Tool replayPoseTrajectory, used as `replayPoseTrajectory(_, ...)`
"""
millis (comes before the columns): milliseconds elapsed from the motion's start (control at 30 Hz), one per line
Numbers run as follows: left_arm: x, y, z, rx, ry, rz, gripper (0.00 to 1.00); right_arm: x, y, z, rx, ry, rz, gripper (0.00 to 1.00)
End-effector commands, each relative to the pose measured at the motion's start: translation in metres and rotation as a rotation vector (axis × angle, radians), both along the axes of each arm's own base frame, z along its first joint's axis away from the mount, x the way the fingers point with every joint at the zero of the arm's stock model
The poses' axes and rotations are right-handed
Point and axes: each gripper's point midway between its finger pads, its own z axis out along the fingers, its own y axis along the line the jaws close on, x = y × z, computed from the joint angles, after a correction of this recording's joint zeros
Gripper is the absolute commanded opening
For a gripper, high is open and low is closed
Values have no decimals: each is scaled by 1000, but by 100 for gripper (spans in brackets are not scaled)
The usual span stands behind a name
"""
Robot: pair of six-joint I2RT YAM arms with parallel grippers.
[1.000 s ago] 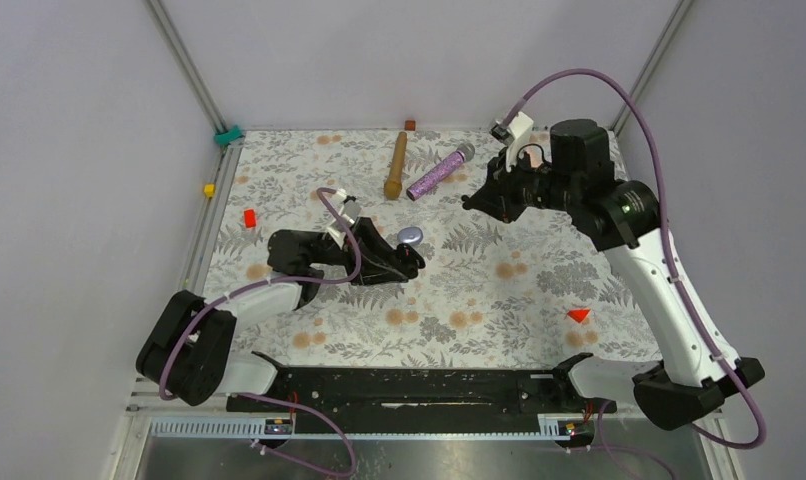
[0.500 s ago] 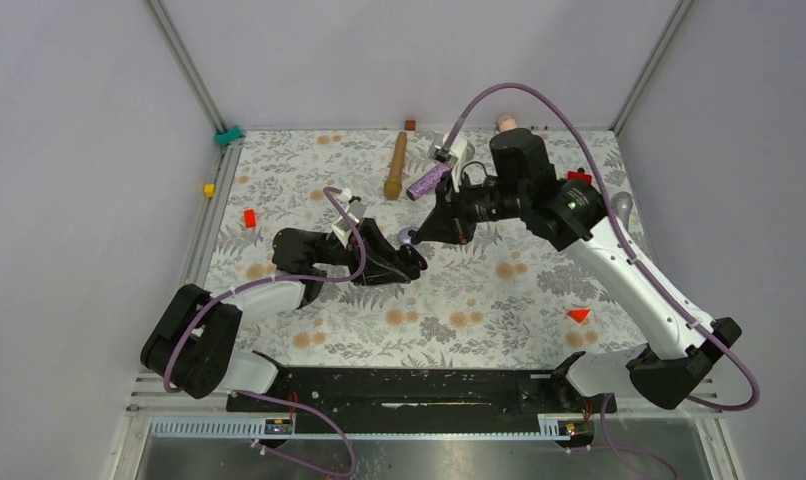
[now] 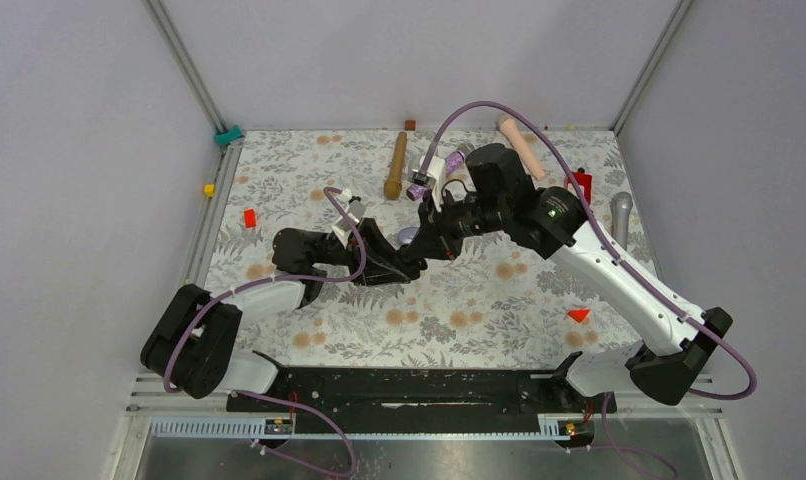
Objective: Insert the wireless bluetooth earbuds into the charging case
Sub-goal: Place the earbud in the charging case.
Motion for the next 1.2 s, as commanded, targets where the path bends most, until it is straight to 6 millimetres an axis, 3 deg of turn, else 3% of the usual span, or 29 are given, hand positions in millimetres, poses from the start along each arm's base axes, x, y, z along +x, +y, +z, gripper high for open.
replayPoseTrajectory(0, -2, -1, 14, -37, -77, -9, 0, 0, 0, -9, -42, -58, 11, 12)
replayPoseTrajectory(600, -3, 0, 16, -41, -87, -10, 0, 3, 2, -25, -112, -96, 6, 12)
replayPoseTrajectory(1167, -3, 0, 17, -42, -86, -10, 0, 1, 11, -26, -124, -97, 16, 13)
